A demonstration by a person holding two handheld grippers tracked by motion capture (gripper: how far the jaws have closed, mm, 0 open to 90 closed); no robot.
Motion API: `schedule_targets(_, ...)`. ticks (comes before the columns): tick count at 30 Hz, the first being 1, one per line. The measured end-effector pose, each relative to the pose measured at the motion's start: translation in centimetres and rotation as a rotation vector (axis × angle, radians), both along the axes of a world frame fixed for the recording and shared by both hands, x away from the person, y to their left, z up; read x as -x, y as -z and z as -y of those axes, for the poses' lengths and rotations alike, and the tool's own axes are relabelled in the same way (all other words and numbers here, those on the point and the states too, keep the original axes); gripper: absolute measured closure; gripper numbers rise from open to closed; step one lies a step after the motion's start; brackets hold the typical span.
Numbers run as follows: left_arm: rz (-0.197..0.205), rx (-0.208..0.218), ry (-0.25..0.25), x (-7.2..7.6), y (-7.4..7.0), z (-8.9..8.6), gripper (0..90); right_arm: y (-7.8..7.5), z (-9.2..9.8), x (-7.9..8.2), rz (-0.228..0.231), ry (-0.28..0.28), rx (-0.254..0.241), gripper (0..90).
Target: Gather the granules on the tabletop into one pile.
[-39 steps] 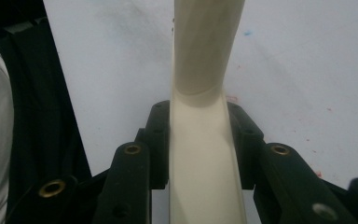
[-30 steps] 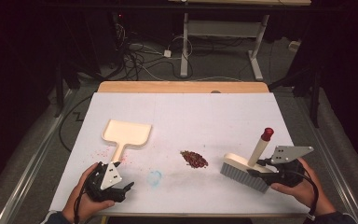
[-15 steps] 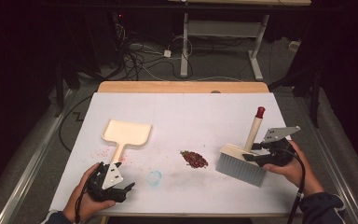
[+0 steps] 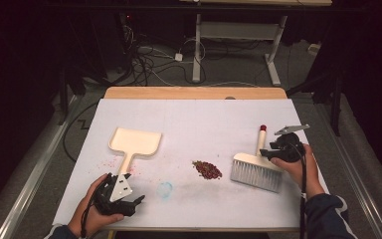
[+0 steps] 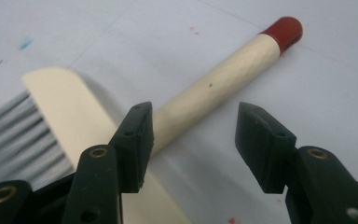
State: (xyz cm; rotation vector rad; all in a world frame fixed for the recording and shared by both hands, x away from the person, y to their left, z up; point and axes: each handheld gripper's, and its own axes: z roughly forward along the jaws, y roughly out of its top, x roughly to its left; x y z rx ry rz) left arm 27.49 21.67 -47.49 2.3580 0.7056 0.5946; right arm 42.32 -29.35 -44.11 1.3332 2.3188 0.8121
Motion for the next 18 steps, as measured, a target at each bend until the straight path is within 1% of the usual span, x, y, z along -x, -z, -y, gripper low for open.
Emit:
schedule_targets(1, 0.000, -0.001, 0.001, 0.0, 0.0, 0.0, 18.3, 0.2, -0.1, -0.3, -0.008, 0.039, -0.029, 45.3)
schedule_targets(2, 0.000, -0.002, 0.002, 0.0, 0.0, 0.0, 18.3, 0.3, -0.1, -0.5, -0.027, 0.064, -0.058, 45.1)
schedule_targets(3, -0.002, -0.001, 0.003, 0.0, 0.0, 0.0, 18.3, 0.5, -0.2, -0.8, -0.046, 0.068, -0.075, 44.8)
schedule_targets(4, -0.004, -0.002, 0.003, 0.0, 0.1, 0.0, 18.3, 0.7, -0.5, -1.1, -0.070, 0.067, -0.075, 44.6)
schedule_targets(5, -0.006, -0.005, 0.004, 0.0, 0.1, 0.0, 18.3, 1.0, -0.8, -1.4, -0.087, 0.069, -0.066, 44.9)
schedule_targets(6, -0.007, -0.007, 0.006, -0.1, 0.1, 0.0, 18.3, 1.3, -1.2, -1.7, -0.103, 0.072, -0.050, 42.7)
schedule_targets(7, -0.008, -0.007, 0.006, -0.1, 0.1, 0.0, 18.3, 1.5, -1.6, -1.9, -0.110, 0.072, -0.028, 42.7)
schedule_targets(8, -0.008, -0.008, 0.005, -0.1, 0.1, 0.0, 18.3, 1.5, -2.0, -2.0, -0.096, 0.073, -0.008, 44.7)
schedule_targets(9, -0.008, -0.009, 0.006, -0.1, 0.1, 0.0, 18.3, 1.4, -2.3, -2.1, -0.092, 0.077, 0.007, 46.3)
schedule_targets(11, -0.009, -0.007, 0.008, 0.0, 0.1, 0.0, 18.3, 1.4, -2.8, -2.3, -0.081, 0.059, 0.026, 49.8)
schedule_targets(12, -0.008, -0.008, 0.009, 0.0, 0.1, 0.0, 18.3, 1.5, -3.0, -2.4, -0.077, 0.063, 0.031, 50.2)
schedule_targets(14, -0.009, -0.008, 0.010, 0.0, 0.2, 0.0, 18.2, 1.5, -3.4, -2.4, -0.066, 0.056, 0.063, 50.1)
schedule_targets(15, -0.009, -0.009, 0.010, 0.0, 0.2, 0.0, 18.3, 1.5, -3.5, -2.4, -0.065, 0.053, 0.069, 50.3)
schedule_targets(18, -0.007, -0.006, 0.010, 0.0, 0.1, 0.0, 18.3, 1.6, -3.4, -2.4, -0.060, 0.041, 0.060, 50.3)
